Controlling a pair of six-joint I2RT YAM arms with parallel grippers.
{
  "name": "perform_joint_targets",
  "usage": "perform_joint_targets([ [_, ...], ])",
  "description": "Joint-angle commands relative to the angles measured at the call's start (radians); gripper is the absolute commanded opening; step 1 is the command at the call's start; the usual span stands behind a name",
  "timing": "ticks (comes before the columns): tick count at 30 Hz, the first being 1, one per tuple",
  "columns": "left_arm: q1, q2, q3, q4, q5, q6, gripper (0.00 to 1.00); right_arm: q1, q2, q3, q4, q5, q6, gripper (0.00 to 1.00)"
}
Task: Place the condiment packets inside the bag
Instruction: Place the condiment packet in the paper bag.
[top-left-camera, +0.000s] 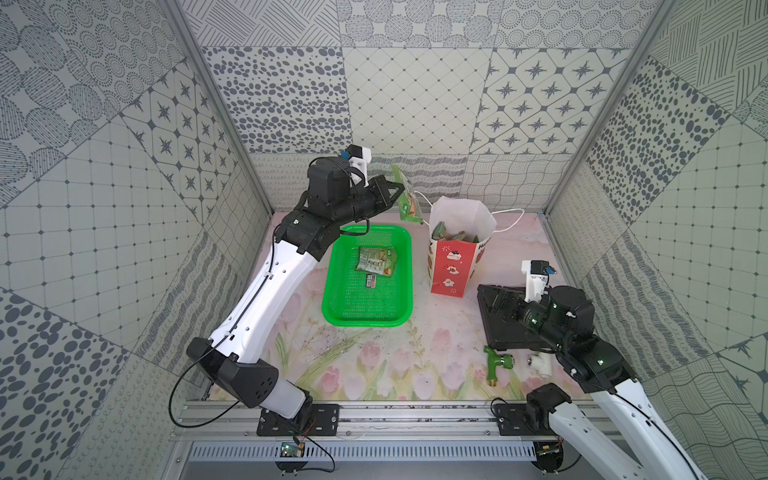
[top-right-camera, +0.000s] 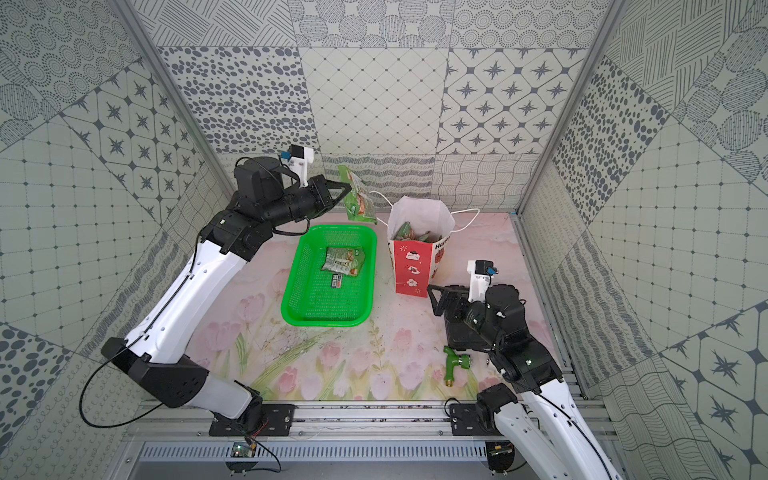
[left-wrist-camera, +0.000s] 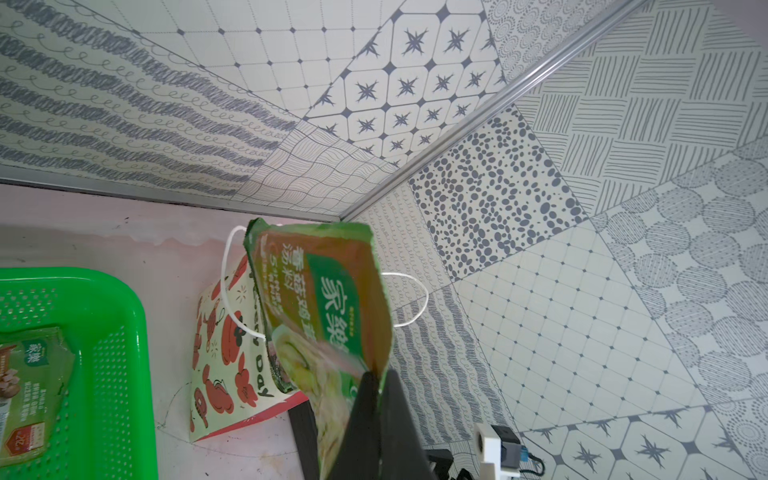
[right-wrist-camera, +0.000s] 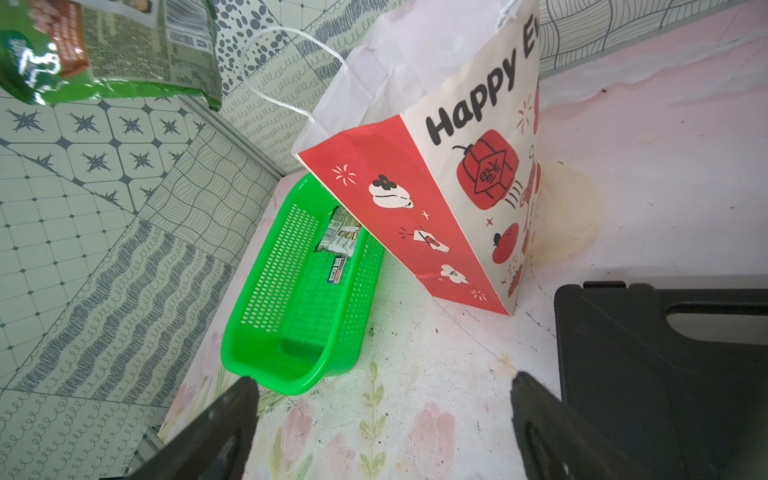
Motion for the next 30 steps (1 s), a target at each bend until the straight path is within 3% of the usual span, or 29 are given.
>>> perform_joint_targets([
  [1, -0.057, 0.057, 0.128, -0.055, 0.065, 0.041, 0.0, -0.002, -0.011, -0.008, 0.021, 0.0, 0.01, 0.97],
  [9, -0.127, 0.186, 0.249, -0.062, 0.054, 0.072, 0.0, -0.001, -0.017, -0.02, 0.021, -0.006, 0.015, 0.97],
  [20, -0.139, 0.534, 0.56, -0.195, 0.105, 0.117, 0.0, -0.002, -0.015, -0.04, 0.035, -0.034, 0.028, 0.97],
  [21, -0.138, 0.558, 0.59, -0.213, 0.11, 0.12, 0.07, -0.002, -0.014, -0.042, 0.039, -0.04, 0.027, 0.97],
  [23, -0.139, 0.611, 0.656, -0.256, 0.134, 0.126, 0.38, 0.001, -0.011, -0.049, 0.053, -0.054, 0.033, 0.97],
  [24, -0.14, 0.623, 0.682, -0.28, 0.146, 0.129, 0.47, 0.001, -0.008, -0.051, 0.057, -0.06, 0.033, 0.97],
  [27, -0.148, 0.603, 0.691, -0.326, 0.154, 0.147, 0.61, 0.008, 0.002, -0.062, 0.081, -0.074, 0.036, 0.97],
  [30, -0.156, 0.507, 0.603, -0.339, 0.126, 0.181, 0.71, 0.026, 0.022, -0.068, 0.106, -0.076, 0.033, 0.97],
])
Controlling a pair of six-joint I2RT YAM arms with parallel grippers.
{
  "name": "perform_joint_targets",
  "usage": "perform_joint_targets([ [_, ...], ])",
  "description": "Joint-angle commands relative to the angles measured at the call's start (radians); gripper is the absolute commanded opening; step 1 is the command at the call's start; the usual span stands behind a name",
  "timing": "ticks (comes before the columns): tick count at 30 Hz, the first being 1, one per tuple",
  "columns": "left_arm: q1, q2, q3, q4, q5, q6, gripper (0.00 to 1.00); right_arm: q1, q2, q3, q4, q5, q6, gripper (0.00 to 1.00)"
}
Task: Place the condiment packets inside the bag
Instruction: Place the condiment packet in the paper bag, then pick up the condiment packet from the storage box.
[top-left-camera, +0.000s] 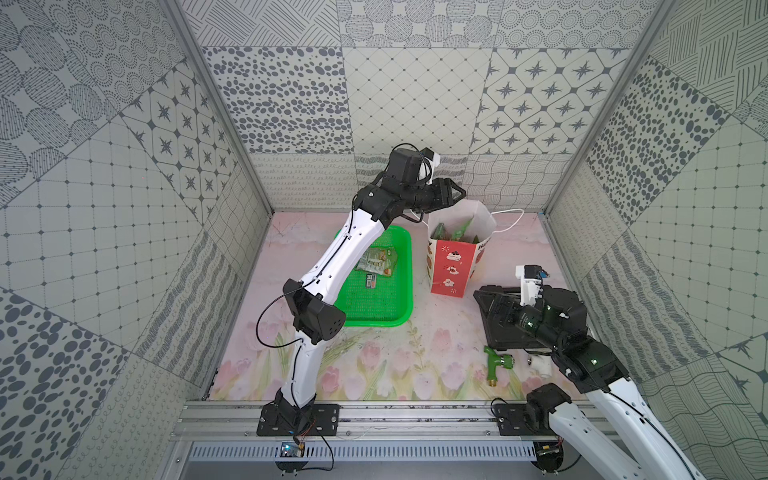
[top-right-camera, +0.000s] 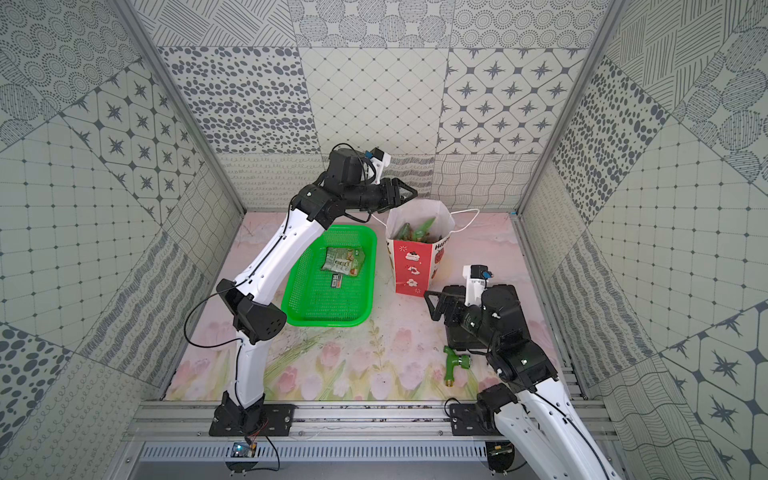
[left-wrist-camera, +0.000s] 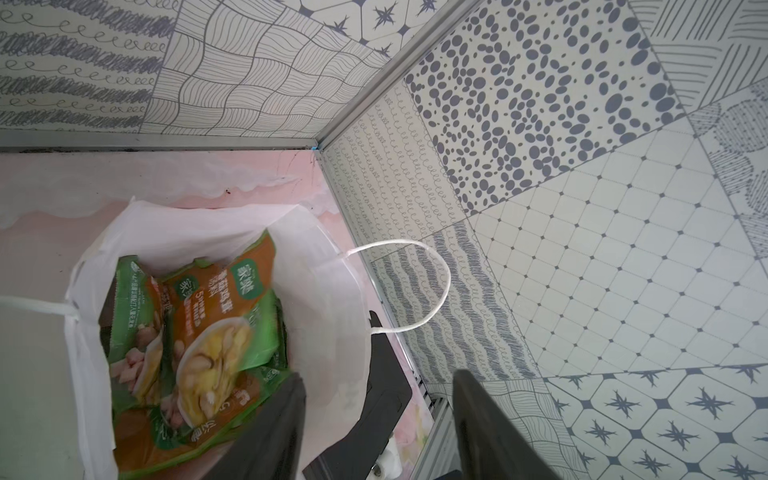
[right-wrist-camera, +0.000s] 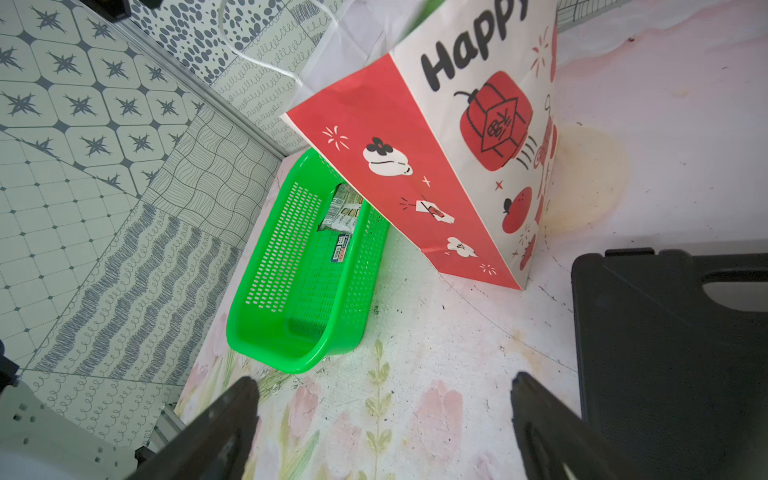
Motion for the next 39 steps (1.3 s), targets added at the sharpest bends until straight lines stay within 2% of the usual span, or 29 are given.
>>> perform_joint_targets([
  [1, -0.014, -0.129, -0.081, -0.074, 0.021, 0.091, 0.75, 0.027, 0.023, -0.014, 0.087, -0.013, 0.004, 0.97],
  [6, -0.014, -0.375, -0.398, -0.016, -0.106, 0.137, 0.88, 0.12, 0.066, -0.007, 0.132, 0.042, -0.02, 0.97],
  [10, -0.012, -0.588, -0.683, 0.052, -0.232, 0.143, 0.95, 0.255, 0.139, 0.026, 0.15, 0.156, -0.064, 0.96],
  [13, 0.001, -0.73, -0.881, 0.085, -0.341, 0.124, 0.97, 0.347, 0.217, 0.061, 0.167, 0.233, -0.101, 0.95],
  [17, 0.04, -0.911, -1.128, 0.138, -0.428, 0.078, 0.97, 0.444, 0.34, 0.12, 0.192, 0.318, -0.154, 0.92],
  [22, 0.15, -1.126, -1.435, 0.203, -0.497, -0.013, 0.99, 0.545, 0.532, 0.246, 0.197, 0.413, -0.237, 0.89],
  [26, 0.253, -1.215, -1.593, 0.226, -0.499, -0.058, 0.99, 0.579, 0.685, 0.361, 0.197, 0.445, -0.279, 0.88],
  [32, 0.349, -1.244, -1.746, 0.231, -0.598, -0.108, 0.99, 0.587, 0.914, 0.551, 0.186, 0.459, -0.329, 0.89],
  [39, 0.435, -1.224, -1.841, 0.29, -0.554, -0.129, 1.0, 0.579, 1.166, 0.78, 0.129, 0.481, -0.405, 0.97],
])
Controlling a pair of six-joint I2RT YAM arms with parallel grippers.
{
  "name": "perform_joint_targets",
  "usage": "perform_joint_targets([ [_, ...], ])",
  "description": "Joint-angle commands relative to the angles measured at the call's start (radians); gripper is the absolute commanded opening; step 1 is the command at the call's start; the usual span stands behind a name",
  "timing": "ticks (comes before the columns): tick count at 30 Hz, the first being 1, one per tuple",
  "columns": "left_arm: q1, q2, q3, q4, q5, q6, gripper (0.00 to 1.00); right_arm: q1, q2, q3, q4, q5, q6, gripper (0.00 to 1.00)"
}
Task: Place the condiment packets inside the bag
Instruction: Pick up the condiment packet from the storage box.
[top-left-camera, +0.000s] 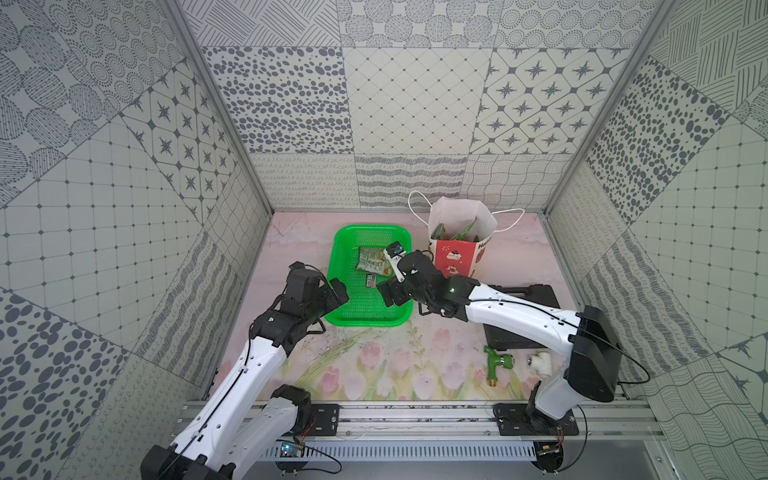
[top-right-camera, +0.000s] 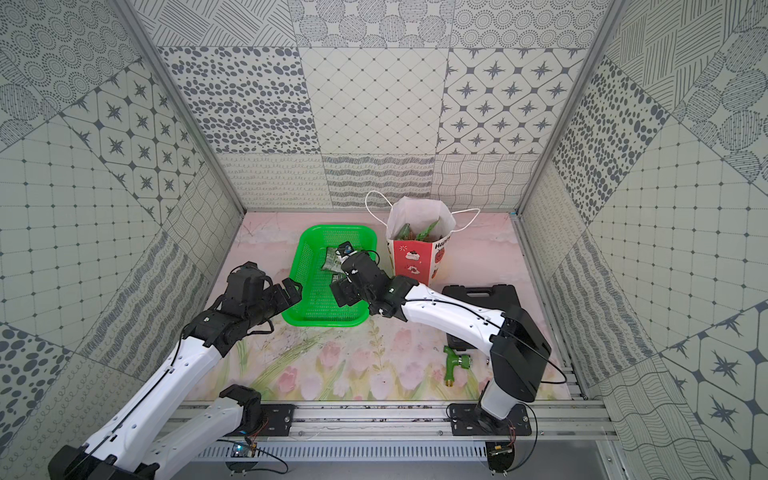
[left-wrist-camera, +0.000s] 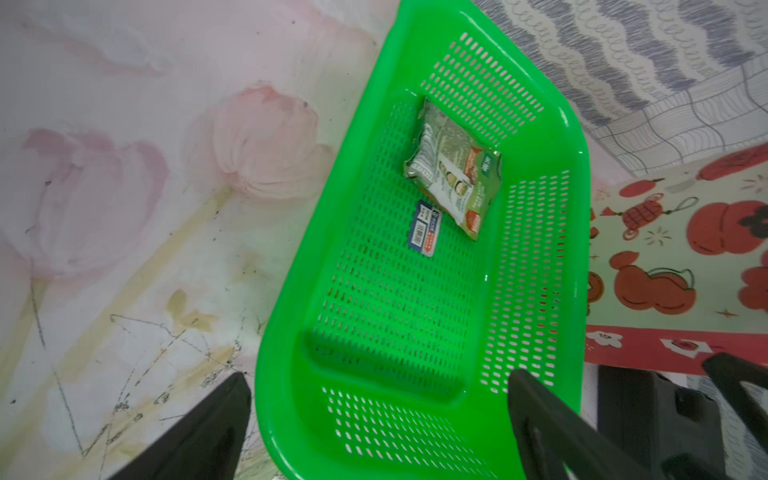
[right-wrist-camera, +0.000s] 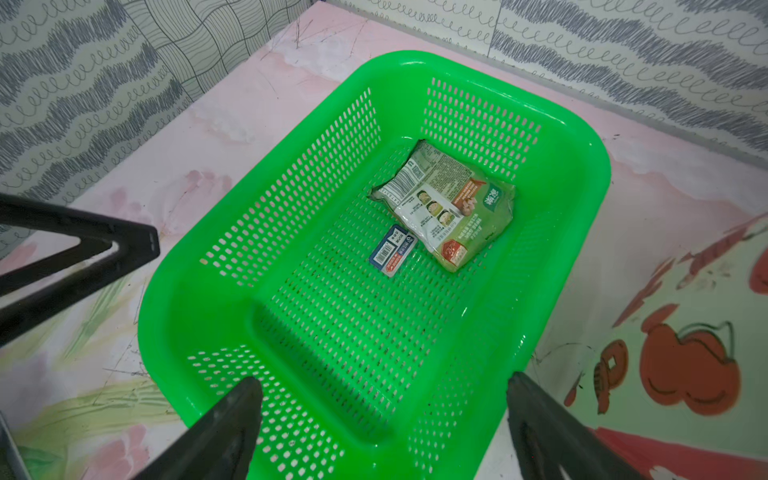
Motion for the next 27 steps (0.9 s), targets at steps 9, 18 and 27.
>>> perform_joint_targets([
  [9, 0.159, 0.136, -0.127, 0.233, 0.209, -0.112, 0.99, -0.054, 0.38, 0.399, -0.113, -0.041, -0.11, 0.97],
  [18, 0.159, 0.165, -0.147, 0.294, 0.288, -0.133, 0.97, -0.087, 0.643, 0.707, -0.25, -0.072, -0.158, 0.89],
  [27, 0.159, 0.173, -0.149, 0.309, 0.305, -0.138, 0.96, -0.109, 0.917, 1.094, -0.46, -0.026, -0.204, 0.84],
])
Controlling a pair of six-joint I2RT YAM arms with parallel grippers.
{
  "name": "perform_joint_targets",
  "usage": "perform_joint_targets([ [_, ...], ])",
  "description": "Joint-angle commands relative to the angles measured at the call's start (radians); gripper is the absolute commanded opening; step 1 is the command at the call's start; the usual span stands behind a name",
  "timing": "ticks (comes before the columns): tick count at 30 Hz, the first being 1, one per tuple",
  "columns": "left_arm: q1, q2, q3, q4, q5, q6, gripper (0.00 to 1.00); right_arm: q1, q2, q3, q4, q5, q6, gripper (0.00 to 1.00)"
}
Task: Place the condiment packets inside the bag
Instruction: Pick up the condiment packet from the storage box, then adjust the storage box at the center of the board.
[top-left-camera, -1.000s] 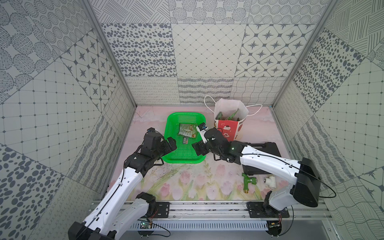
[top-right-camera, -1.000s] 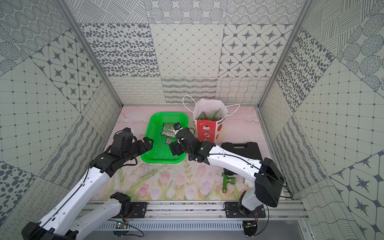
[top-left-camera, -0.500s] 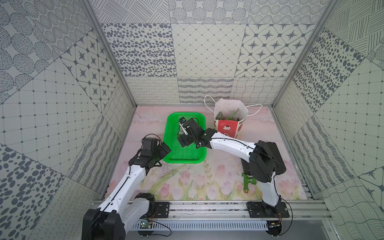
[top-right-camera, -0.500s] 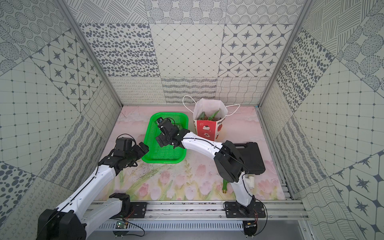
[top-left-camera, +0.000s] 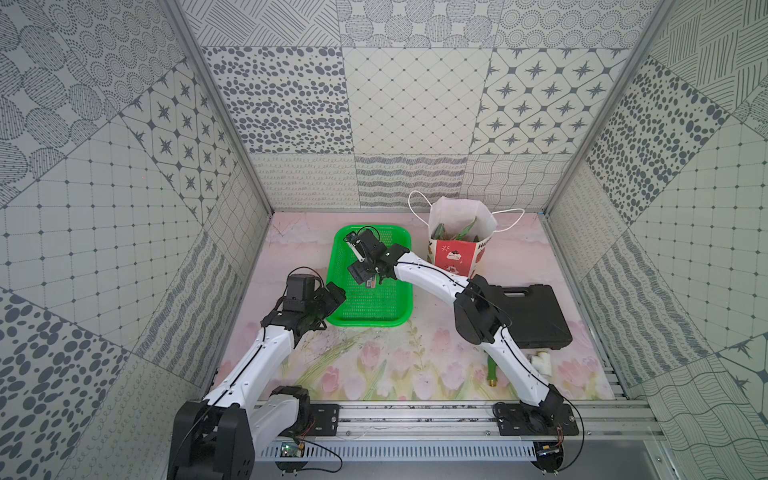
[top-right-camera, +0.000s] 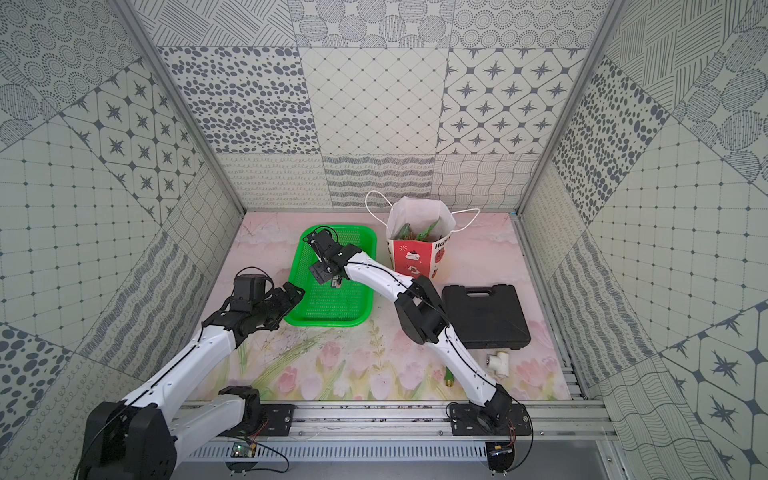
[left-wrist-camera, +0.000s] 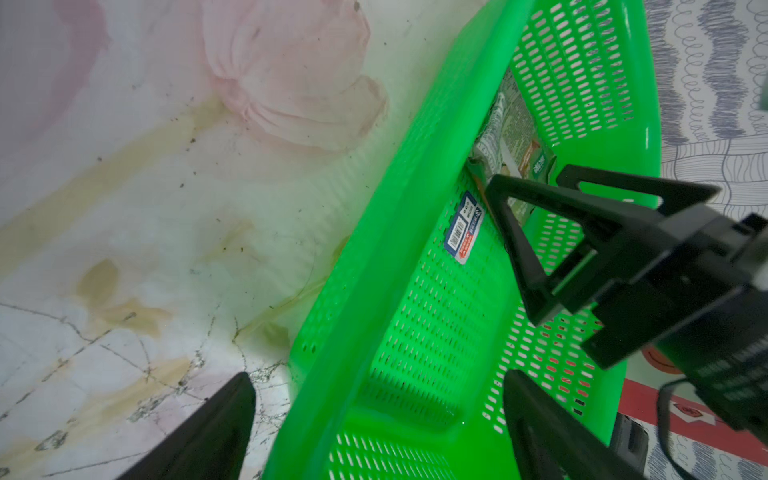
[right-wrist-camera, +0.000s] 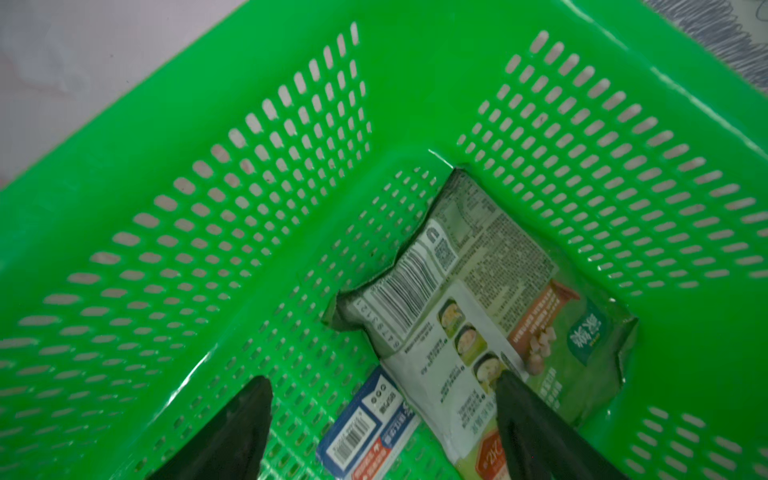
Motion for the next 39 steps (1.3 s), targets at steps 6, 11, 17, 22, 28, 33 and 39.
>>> perform_joint_targets([
  [6, 0.008, -0.008, -0.002, 0.055, 0.049, -0.012, 0.95, -0.013, 0.151, 0.221, -0.175, 0.06, -0.077, 0.78],
  [11, 0.009, -0.014, -0.001, 0.054, 0.048, -0.012, 0.95, -0.014, 0.182, 0.242, -0.202, 0.093, -0.11, 0.6],
  [17, 0.009, -0.023, -0.002, 0.051, 0.044, -0.01, 0.94, -0.015, 0.183, 0.235, -0.205, 0.135, -0.11, 0.11],
  [22, 0.01, -0.049, -0.005, 0.048, 0.035, -0.006, 0.94, 0.003, 0.116, 0.213, -0.205, 0.144, -0.116, 0.0],
  [28, 0.008, -0.109, -0.008, 0.027, 0.003, 0.011, 0.94, 0.032, -0.041, 0.166, -0.188, 0.126, -0.104, 0.0],
  [33, 0.008, -0.127, -0.007, 0.017, -0.001, 0.015, 0.96, 0.045, -0.194, 0.076, -0.151, 0.095, -0.065, 0.0],
  [39, 0.008, -0.132, -0.007, 0.016, 0.003, 0.014, 0.97, 0.058, -0.42, -0.128, -0.034, 0.032, -0.013, 0.0],
])
